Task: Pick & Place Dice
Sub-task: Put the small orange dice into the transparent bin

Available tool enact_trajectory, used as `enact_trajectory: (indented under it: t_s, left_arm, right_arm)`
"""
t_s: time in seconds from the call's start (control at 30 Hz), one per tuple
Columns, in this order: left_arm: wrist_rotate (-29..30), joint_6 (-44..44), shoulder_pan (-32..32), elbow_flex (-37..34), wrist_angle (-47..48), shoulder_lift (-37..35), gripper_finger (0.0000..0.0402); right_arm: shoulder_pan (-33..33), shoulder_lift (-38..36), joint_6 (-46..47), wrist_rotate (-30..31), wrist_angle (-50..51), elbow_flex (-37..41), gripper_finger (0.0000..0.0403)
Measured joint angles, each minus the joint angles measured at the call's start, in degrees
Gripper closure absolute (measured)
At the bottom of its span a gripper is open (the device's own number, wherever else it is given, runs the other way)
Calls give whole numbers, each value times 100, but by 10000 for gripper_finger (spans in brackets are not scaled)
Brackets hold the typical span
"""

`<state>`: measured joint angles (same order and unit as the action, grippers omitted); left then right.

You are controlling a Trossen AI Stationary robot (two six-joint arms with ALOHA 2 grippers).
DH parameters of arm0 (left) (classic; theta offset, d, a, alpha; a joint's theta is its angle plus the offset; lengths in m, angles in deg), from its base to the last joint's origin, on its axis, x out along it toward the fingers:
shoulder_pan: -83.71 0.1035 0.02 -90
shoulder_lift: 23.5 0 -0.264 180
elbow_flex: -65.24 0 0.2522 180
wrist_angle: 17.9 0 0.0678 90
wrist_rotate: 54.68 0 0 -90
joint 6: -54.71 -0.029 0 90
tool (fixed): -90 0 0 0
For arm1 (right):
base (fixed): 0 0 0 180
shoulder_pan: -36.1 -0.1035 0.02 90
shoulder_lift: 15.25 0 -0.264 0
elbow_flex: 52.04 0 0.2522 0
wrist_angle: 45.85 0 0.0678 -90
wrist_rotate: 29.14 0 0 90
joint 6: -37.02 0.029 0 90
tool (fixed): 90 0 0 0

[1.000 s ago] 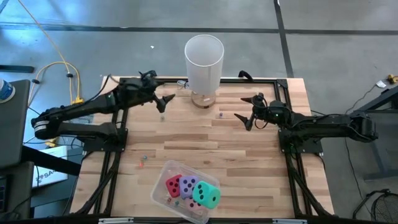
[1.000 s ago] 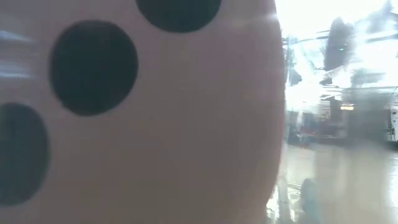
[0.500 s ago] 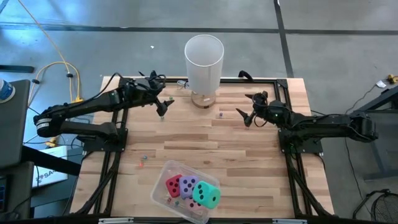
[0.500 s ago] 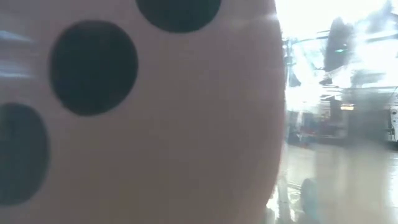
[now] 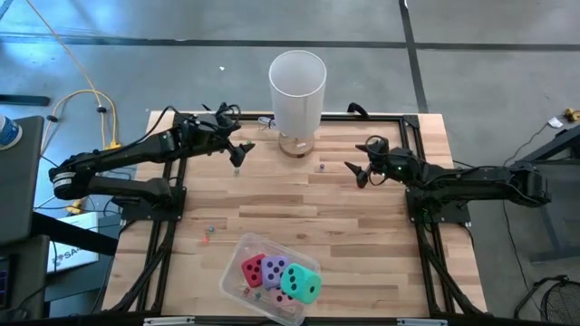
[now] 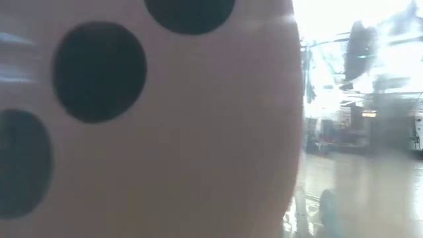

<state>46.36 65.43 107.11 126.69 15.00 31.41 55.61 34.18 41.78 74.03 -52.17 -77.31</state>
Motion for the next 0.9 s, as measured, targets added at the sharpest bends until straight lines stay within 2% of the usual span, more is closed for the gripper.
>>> enact_trajectory:
  t_s: [0.27,0.4,0.47,0.57,0.77,0.9]
  left_arm:
    - [124,74,-41,0,-166,26,2]
    - [127,-317,-39,-2,-149,62,2]
    - [127,-380,-62,-2,-164,130,2]
    - [125,-491,-81,-2,-153,309,2]
    - [125,-1837,-81,-6,-311,686,2]
    - [108,-1493,-123,-7,-917,942,2]
  right_arm:
    - [0,-4,125,13,179,-6,85]
    - [0,-150,15,35,1499,-133,95]
    - [0,-180,269,23,2008,-231,101]
    - [-1,-179,643,-180,2216,-254,110]
    - [-2,-179,407,-824,2290,-254,118]
    - [-2,-177,461,-817,2534,-254,118]
